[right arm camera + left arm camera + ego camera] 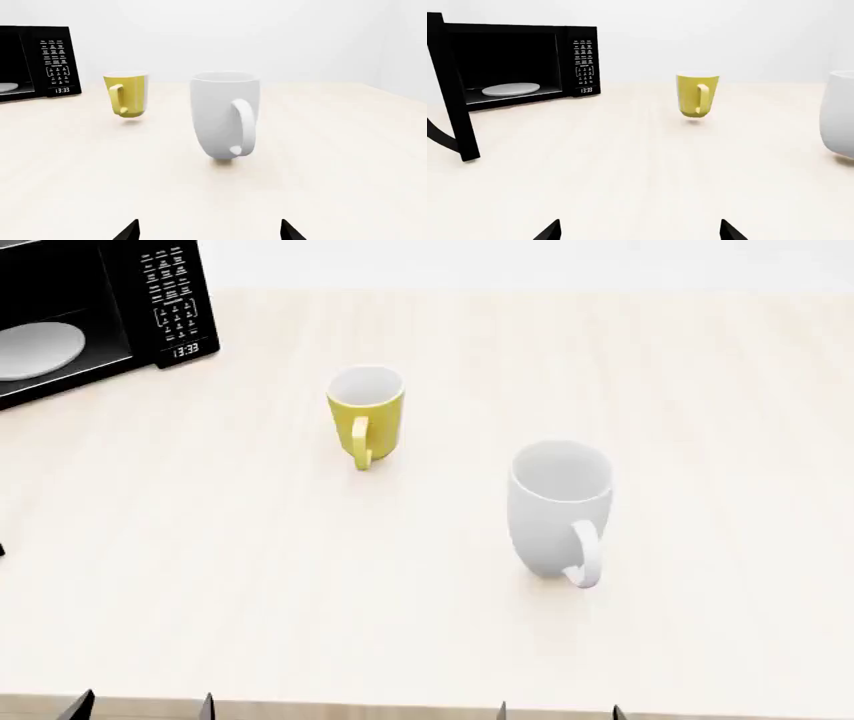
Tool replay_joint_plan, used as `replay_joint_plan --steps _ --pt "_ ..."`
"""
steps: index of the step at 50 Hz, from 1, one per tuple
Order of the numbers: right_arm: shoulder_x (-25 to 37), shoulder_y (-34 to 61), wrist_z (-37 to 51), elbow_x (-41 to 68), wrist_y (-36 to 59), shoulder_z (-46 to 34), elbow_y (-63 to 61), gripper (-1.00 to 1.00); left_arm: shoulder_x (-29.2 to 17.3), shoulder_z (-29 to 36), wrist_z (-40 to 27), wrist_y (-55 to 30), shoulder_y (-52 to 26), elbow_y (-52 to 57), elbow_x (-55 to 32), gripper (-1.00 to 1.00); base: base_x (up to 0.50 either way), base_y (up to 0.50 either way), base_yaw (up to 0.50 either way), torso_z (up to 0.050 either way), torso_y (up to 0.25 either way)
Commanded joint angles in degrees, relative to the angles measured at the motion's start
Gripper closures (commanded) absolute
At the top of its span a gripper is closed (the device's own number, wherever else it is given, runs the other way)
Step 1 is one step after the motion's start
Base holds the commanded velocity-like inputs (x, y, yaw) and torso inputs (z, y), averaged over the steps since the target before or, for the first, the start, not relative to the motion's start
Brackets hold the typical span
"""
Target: Close the microwave.
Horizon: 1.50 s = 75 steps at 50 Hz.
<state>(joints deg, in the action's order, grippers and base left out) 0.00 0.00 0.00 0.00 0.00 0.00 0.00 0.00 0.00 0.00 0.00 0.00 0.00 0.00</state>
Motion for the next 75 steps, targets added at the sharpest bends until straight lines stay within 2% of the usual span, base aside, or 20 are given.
replay_joint_plan --steps 1,15,20,24,25,26,29,33,49,75 --pt "0.54 0.0 0.72 0.54 0.0 -0.72 0.0 -1.0 -0.57 0.64 -0.64 0.0 0.0 0.0 -0.56 -1.0 0.0 0.0 0.0 0.0 0.0" --pt "2.79 0.07 3.73 2.99 -1.45 -3.02 0.13 -1.0 -2.87 3.51 -3.13 0.47 0.09 -0.29 -1.99 -1.0 0.0 0.0 0.0 0.0 0.0" --pt "2.81 -0.62 5.95 3.47 -3.32 -2.5 -3.67 -1.0 -3.76 4.2 -4.83 1.7 1.81 4.3 -0.52 -1.0 0.0 0.0 0.0 0.0 0.0" --pt "1.54 -2.55 8.84 7.94 -19.87 0.52 -14.35 -1.0 -4.3 2.77 -10.21 8.02 6.25 19.37 4.78 -1.0 0.0 0.0 0.0 0.0 0.0" --pt "1.54 -2.55 8.84 7.94 -19.87 0.52 -14.35 -1.0 -4.05 1.88 -11.65 10.35 7.18 23.75 5.21 -1.0 0.0 0.0 0.0 0.0 0.0" --pt "1.42 -3.95 9.4 5.32 -28.46 1.36 -20.68 -1.0 -3.78 0.62 -14.06 14.29 8.26 28.71 7.94 -1.0 0.0 0.0 0.0 0.0 0.0" --pt "1.6 -4.77 11.05 2.84 -34.72 1.23 -23.02 -1.0 -3.55 -0.71 -16.58 17.14 9.85 35.45 10.45 -1.0 0.0 0.0 0.0 0.0 0.0" --pt "2.53 -5.02 11.96 3.51 -35.48 0.5 -22.72 -1.0 -3.71 -0.65 -17.63 17.41 10.63 38.67 11.76 -1.0 0.0 0.0 0.0 0.0 0.0" --pt "5.2 -5.27 12.96 1.95 -33.99 -2.28 -22.04 -1.0 -5.38 0.55 -20.12 17.85 10.38 35.38 12.04 -1.0 0.0 0.01 0.0 0.0 0.0" --pt "6.96 -5.37 15.21 0.29 -33.57 -4.07 -21.7 -1.0 -7.4 2.35 -22.35 17.17 10.33 34.3 11.84 -1.0 0.0 0.49 0.0 0.0 0.0"
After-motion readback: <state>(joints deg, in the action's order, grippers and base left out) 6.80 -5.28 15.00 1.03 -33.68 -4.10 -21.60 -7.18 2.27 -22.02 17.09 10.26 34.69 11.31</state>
